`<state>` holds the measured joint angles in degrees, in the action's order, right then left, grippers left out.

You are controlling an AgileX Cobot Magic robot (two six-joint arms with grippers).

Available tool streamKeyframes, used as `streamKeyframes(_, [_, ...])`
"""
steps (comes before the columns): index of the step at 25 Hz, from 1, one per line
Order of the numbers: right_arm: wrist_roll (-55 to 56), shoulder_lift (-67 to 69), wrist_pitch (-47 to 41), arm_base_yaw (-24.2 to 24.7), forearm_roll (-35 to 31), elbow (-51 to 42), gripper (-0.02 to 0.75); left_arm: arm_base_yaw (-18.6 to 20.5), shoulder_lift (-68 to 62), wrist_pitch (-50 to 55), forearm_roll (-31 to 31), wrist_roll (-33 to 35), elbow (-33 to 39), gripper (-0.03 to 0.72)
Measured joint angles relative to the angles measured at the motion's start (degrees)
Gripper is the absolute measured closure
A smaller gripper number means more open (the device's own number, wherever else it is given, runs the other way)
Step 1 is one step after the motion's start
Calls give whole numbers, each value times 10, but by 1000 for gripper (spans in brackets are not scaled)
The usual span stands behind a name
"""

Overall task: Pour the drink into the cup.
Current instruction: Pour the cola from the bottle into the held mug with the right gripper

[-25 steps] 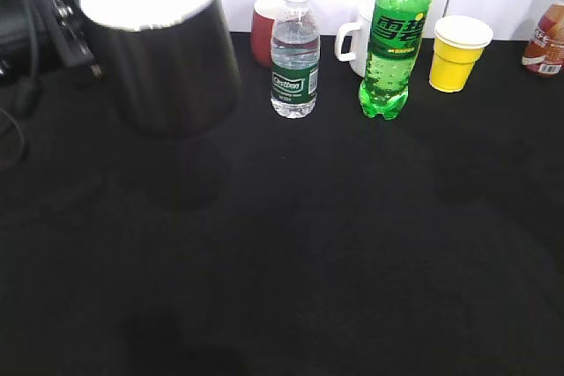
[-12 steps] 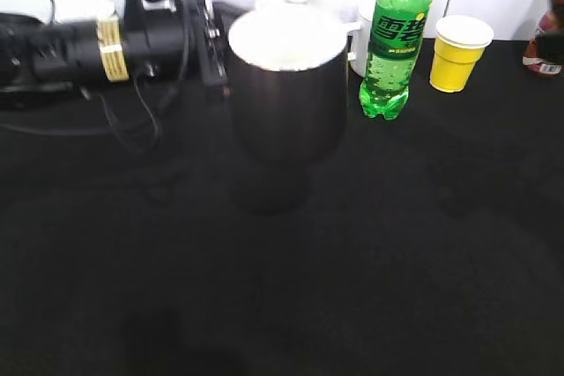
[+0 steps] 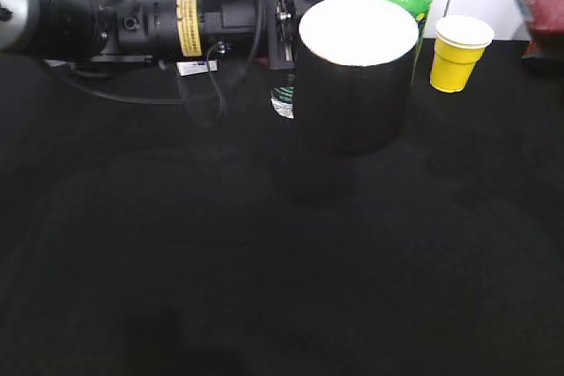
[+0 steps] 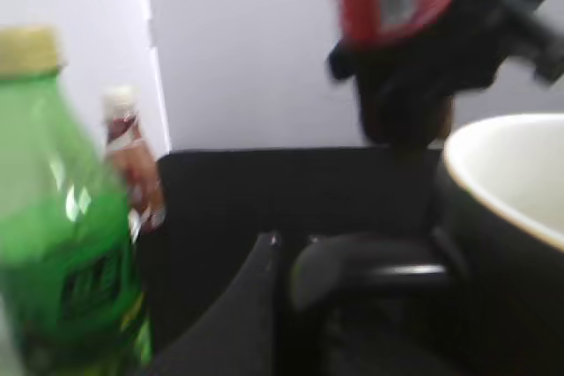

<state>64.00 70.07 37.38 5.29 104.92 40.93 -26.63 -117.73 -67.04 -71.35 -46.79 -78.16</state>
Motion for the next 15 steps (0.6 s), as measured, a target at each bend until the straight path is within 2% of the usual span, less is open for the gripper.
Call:
streamKeyframes(4, [-58, 0, -109, -108, 0, 0, 363, 0, -3, -1, -6, -1, -1, 652])
streamKeyframes(6, [-64, 0, -148, -135, 0, 0, 363, 0, -4, -1, -6, -1, -1, 652])
streamKeyframes(9, [-111, 0, -197, -135, 0, 0, 363, 0, -4, -1, -8, -2, -1, 652])
streamKeyframes(13, [-159, 0, -199, -135, 0, 0, 363, 1, -8, -3, -6, -3, -2, 652])
streamKeyframes(15, [-169, 0, -200, -135, 0, 0, 363, 2, -24, -4, 14, -3, -3, 652])
